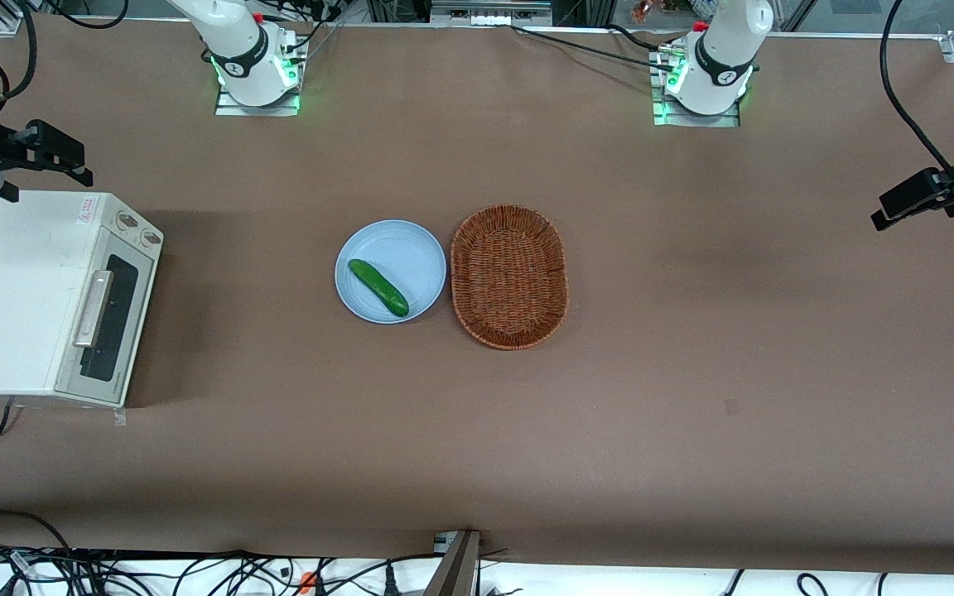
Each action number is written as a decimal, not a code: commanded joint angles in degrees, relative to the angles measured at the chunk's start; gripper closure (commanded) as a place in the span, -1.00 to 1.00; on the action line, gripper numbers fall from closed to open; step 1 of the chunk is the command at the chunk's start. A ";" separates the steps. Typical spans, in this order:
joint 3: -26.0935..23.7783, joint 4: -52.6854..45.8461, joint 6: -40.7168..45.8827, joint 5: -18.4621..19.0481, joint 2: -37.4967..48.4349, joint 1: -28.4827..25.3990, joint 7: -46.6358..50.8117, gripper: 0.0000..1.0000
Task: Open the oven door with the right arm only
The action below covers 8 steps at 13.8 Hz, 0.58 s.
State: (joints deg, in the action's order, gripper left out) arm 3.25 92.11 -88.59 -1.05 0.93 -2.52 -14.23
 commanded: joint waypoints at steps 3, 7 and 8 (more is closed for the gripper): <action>0.09 -1.40 0.70 0.79 -0.32 0.15 -0.01 -1.00; 0.26 -1.41 1.05 0.70 -1.29 0.50 1.30 -1.00; 0.26 -1.41 1.23 0.79 -1.63 0.58 2.18 -1.00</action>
State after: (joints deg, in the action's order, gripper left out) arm 3.63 92.01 -88.56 -0.93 0.18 -2.35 -13.55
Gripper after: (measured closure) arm 0.000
